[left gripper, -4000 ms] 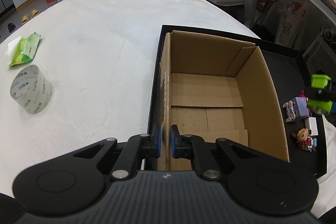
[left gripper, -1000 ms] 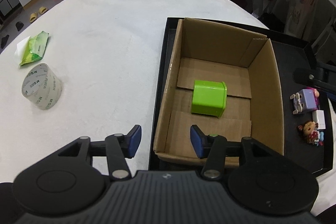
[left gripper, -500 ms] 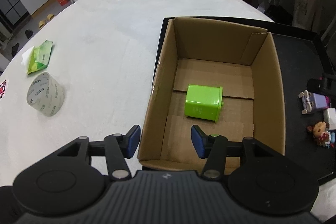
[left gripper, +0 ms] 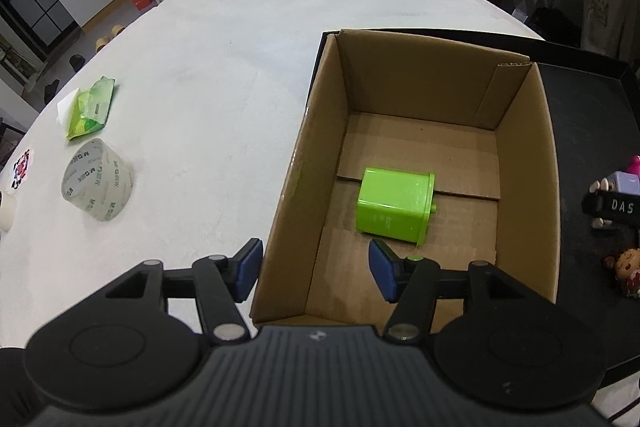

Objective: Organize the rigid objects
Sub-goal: 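Move the right gripper back to the lavender cube toy and grasp it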

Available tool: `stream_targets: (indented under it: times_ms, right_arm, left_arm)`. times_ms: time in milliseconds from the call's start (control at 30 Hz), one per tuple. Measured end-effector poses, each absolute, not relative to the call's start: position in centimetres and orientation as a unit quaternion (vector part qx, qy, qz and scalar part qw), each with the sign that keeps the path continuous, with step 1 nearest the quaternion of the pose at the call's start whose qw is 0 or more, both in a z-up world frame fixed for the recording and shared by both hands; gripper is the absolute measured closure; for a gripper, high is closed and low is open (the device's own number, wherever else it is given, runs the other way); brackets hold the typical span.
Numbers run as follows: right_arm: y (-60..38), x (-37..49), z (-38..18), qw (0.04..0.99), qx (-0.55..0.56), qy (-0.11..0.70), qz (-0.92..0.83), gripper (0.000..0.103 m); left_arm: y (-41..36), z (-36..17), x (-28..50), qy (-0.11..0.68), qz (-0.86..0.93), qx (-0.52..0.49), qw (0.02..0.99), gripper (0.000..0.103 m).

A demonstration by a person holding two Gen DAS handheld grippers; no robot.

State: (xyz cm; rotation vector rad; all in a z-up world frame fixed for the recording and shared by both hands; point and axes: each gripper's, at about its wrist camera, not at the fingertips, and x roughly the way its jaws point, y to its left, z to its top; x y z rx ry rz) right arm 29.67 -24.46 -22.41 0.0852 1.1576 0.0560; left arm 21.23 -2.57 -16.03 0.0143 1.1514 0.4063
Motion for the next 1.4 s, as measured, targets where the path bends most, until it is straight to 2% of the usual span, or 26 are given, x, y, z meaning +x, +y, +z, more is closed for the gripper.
stream_targets:
  times_ms: [400, 433, 467, 500, 633, 867, 967, 1000, 1067, 1133, 1267, 1333, 1400]
  right_arm:
    - [-24.7, 28.1, -17.9, 0.867, 0.081, 0.486, 0.068, 0.062]
    - [-24.5, 28.0, -17.5, 0.869, 0.083, 0.481, 0.074, 0.075]
    - [-24.3, 28.0, -16.9, 0.872, 0.087, 0.473, 0.086, 0.099]
    - [-24.0, 27.9, -16.3, 0.874, 0.082, 0.472, 0.081, 0.103]
    - [-23.5, 27.8, -15.2, 0.881, 0.093, 0.453, 0.103, 0.103]
    - [-24.2, 29.2, -16.9, 0.857, 0.12, 0.493, 0.094, 0.102]
    - [-25.0, 29.2, -17.5, 0.845, 0.147, 0.507, 0.088, 0.1]
    - [-25.2, 29.1, -17.7, 0.841, 0.153, 0.512, 0.085, 0.095]
    - [-25.5, 29.3, -18.2, 0.833, 0.166, 0.521, 0.082, 0.081]
    - [-25.6, 29.4, -18.4, 0.831, 0.173, 0.523, 0.078, 0.061]
    - [-25.7, 29.5, -18.8, 0.823, 0.184, 0.531, 0.082, 0.051]
    - [-25.6, 29.3, -19.1, 0.814, 0.193, 0.54, 0.093, 0.041]
    - [-25.1, 28.8, -19.5, 0.807, 0.196, 0.548, 0.102, 0.04]
  left_arm:
    - [-2.3, -16.0, 21.0, 0.537, 0.187, 0.001, 0.823, 0.046]
    - [-2.2, -16.0, 21.0, 0.538, 0.186, -0.001, 0.822, 0.046]
    - [-2.1, -16.0, 20.9, 0.538, 0.185, -0.004, 0.822, 0.046]
    - [-2.0, -16.0, 20.7, 0.538, 0.185, -0.007, 0.822, 0.046]
    - [-1.6, -16.2, 20.4, 0.54, 0.181, -0.01, 0.822, 0.046]
    - [-0.8, -16.3, 20.1, 0.543, 0.175, -0.027, 0.821, 0.046]
    - [-0.7, -15.9, 19.9, 0.54, 0.169, -0.033, 0.824, 0.046]
    - [-0.8, -15.8, 19.9, 0.538, 0.166, -0.032, 0.826, 0.046]
    - [-0.9, -15.6, 19.9, 0.536, 0.16, -0.029, 0.828, 0.046]
    - [-0.7, -15.5, 20.0, 0.534, 0.159, -0.033, 0.83, 0.046]
    - [-0.6, -15.5, 20.2, 0.533, 0.156, -0.041, 0.83, 0.046]
    - [-0.5, -15.6, 20.3, 0.534, 0.154, -0.044, 0.83, 0.046]
    - [-0.4, -15.8, 20.4, 0.535, 0.152, -0.048, 0.83, 0.046]
